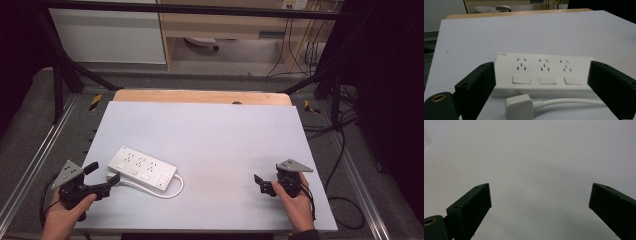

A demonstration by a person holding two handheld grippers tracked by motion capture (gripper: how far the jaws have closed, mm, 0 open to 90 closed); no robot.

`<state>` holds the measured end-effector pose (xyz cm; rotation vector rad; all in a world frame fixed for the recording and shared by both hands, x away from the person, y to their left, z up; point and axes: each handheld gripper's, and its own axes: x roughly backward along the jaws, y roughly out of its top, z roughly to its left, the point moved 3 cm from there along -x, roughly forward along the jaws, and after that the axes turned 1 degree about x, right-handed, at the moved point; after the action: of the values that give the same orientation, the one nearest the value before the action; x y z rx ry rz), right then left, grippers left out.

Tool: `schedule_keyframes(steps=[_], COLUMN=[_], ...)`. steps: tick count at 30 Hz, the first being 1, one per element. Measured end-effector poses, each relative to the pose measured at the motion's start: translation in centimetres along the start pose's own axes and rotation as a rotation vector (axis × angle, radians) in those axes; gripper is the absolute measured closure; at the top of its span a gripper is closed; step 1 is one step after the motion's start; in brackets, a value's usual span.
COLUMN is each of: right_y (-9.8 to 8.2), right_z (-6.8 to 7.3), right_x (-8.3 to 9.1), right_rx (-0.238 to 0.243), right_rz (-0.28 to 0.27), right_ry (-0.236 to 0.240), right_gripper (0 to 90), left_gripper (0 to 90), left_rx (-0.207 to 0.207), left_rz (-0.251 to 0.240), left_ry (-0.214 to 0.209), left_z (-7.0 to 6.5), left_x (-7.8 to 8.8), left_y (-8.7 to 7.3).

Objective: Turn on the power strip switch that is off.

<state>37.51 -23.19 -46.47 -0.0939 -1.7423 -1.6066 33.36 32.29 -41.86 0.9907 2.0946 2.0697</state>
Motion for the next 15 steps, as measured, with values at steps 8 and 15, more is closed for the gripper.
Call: schedule_keyframes(steps=[8, 15], right_y=[0.23, 0.36], right_z=[0.16, 0.44], right_x=[0.08, 0.04], right_rx=[0.018, 0.029], right_rz=[-0.018, -0.022], right_ry=[0.006, 0.017], right_gripper=[4.1, 3.7], left_gripper=[8.0, 7.5], left_rx=[0.014, 0.019], left_rz=[-0.005, -0.015], left_ry=[-0.004, -0.007], left_z=[0.12, 0.10], left_x=[0.01, 0.07], left_y=[-0.01, 0.11])
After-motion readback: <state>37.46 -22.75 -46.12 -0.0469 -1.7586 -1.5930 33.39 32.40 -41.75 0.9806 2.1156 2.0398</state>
